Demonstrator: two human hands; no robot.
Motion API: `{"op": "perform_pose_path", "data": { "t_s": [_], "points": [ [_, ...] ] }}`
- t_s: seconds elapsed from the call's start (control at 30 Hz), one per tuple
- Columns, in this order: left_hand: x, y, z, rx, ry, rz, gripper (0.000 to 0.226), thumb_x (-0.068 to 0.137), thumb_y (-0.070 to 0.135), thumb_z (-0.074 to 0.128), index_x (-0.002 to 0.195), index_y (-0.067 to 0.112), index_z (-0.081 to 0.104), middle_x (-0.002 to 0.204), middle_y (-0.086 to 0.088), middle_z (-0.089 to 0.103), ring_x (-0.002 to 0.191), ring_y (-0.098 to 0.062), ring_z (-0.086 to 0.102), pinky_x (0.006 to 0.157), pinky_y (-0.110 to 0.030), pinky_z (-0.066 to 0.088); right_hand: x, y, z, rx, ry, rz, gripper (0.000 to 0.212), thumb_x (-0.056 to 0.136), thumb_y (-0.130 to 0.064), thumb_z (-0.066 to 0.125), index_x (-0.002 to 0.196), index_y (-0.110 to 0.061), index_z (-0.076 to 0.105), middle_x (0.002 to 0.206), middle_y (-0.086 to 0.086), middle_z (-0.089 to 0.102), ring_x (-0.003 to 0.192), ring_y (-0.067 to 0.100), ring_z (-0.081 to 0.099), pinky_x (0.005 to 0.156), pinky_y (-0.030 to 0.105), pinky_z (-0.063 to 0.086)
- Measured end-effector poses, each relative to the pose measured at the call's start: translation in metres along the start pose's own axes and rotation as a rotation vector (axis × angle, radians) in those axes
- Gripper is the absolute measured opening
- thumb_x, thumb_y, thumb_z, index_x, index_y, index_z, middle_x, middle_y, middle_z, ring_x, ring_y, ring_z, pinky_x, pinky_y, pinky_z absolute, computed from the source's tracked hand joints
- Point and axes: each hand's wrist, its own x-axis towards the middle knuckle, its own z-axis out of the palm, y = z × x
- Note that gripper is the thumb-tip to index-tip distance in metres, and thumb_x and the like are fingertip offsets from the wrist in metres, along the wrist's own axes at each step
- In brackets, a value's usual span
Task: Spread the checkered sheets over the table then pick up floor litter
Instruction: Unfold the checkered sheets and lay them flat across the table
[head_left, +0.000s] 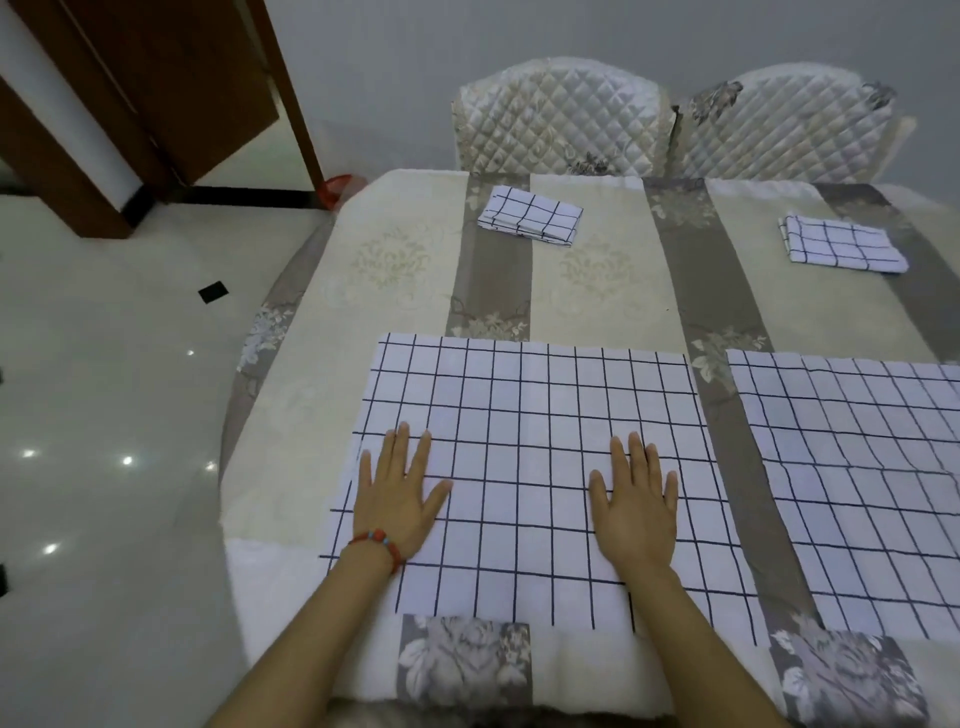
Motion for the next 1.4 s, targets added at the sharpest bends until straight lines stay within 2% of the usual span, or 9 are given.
{"op": "perform_pose_path", "data": {
  "t_s": [0.13, 0.23, 0.5, 0.63, 0.9, 1.03, 1.13, 1.27, 1.4],
  "points": [
    [-0.014, -0.017, -0.016, -0.075, -0.054, -0.15, 0.068, 0.092, 0.055, 0.02, 0.146, 0.02, -0.002, 0.156, -0.009, -0.013, 0.144, -0.023, -0.013, 0.118, -0.042, -0.006, -0.004, -0.006, -0.01, 0.036, -0.047, 0.003, 0.056, 0.098, -0.038, 0.028, 0.148, -0.019, 0.011, 0.159, 0.003, 0.002, 0.146, 0.018, -0.003, 0.119, 0.042, -0.005],
    [-0.04, -0.035, -0.031, -0.167, -0.01, -0.216, 0.062, 0.094, 0.048, 0.025, 0.146, 0.019, 0.008, 0.157, -0.009, -0.003, 0.145, -0.023, -0.005, 0.118, -0.04, -0.002, -0.014, -0.028, -0.019, 0.096, -0.058, -0.016, 0.056, 0.097, -0.033, 0.035, 0.147, -0.014, 0.017, 0.159, 0.007, 0.007, 0.146, 0.021, 0.003, 0.119, 0.044, 0.0],
    [-0.156, -0.118, -0.07, -0.59, 0.27, -0.463, 0.042, 0.093, 0.023, 0.047, 0.132, 0.008, 0.043, 0.142, -0.014, 0.042, 0.13, -0.026, 0.038, 0.11, -0.031, 0.026, -0.072, -0.156, -0.016, 0.282, -0.3, -0.395, 0.047, 0.097, -0.03, 0.041, 0.141, -0.015, 0.036, 0.151, 0.005, 0.032, 0.14, 0.021, 0.027, 0.115, 0.036, 0.024],
    [-0.218, -0.172, -0.076, -0.78, 0.333, -0.714, 0.038, 0.092, 0.022, 0.05, 0.128, 0.009, 0.05, 0.132, -0.013, 0.052, 0.118, -0.025, 0.05, 0.102, -0.031, 0.037, -0.107, -0.229, -0.003, 0.304, -0.383, -0.54, 0.038, 0.096, -0.028, 0.042, 0.132, -0.016, 0.046, 0.142, 0.003, 0.043, 0.129, 0.02, 0.042, 0.102, 0.034, 0.038],
    [-0.351, -0.299, -0.042, -0.95, 0.308, -1.041, 0.029, 0.091, 0.021, 0.053, 0.116, 0.006, 0.06, 0.12, -0.016, 0.062, 0.109, -0.025, 0.057, 0.091, -0.025, 0.04, -0.192, -0.381, 0.061, 0.307, -0.602, -0.71, 0.031, 0.092, -0.018, 0.05, 0.118, -0.006, 0.06, 0.122, 0.016, 0.06, 0.107, 0.029, 0.059, 0.09, 0.032, 0.044],
    [-0.408, -0.356, -0.015, -1.041, 0.226, -1.167, 0.031, 0.092, 0.023, 0.052, 0.117, 0.007, 0.059, 0.121, -0.013, 0.06, 0.108, -0.023, 0.055, 0.092, -0.023, 0.04, -0.221, -0.424, 0.116, 0.246, -0.741, -0.625, 0.029, 0.091, -0.015, 0.052, 0.116, -0.003, 0.062, 0.121, 0.017, 0.064, 0.107, 0.027, 0.062, 0.088, 0.027, 0.043],
    [-0.438, -0.387, 0.003, -1.083, 0.153, -1.253, 0.03, 0.093, 0.023, 0.048, 0.112, 0.004, 0.06, 0.118, -0.015, 0.062, 0.107, -0.029, 0.057, 0.097, -0.033, 0.044, -0.23, -0.432, 0.153, 0.184, -0.841, -0.466, 0.03, 0.093, -0.015, 0.051, 0.117, 0.001, 0.061, 0.12, 0.019, 0.063, 0.11, 0.03, 0.059, 0.093, 0.031, 0.042],
    [-0.444, -0.424, 0.019, -1.135, 0.062, -1.304, 0.024, 0.093, 0.024, 0.048, 0.101, 0.008, 0.063, 0.109, -0.015, 0.064, 0.096, -0.027, 0.059, 0.085, -0.03, 0.045, -0.225, -0.426, 0.187, 0.142, -0.89, -0.249, 0.029, 0.094, -0.014, 0.048, 0.101, 0.01, 0.062, 0.102, 0.029, 0.065, 0.096, 0.037, 0.061, 0.076, 0.033, 0.04],
    [-0.397, -0.47, 0.006, -1.162, 0.009, -1.268, 0.025, 0.094, 0.025, 0.046, 0.099, 0.007, 0.062, 0.104, -0.015, 0.064, 0.091, -0.025, 0.058, 0.084, -0.031, 0.046, -0.209, -0.428, 0.203, 0.157, -0.861, -0.097, 0.028, 0.094, -0.017, 0.049, 0.107, 0.005, 0.061, 0.108, 0.024, 0.063, 0.103, 0.04, 0.058, 0.093, 0.046, 0.044]
  ]
}}
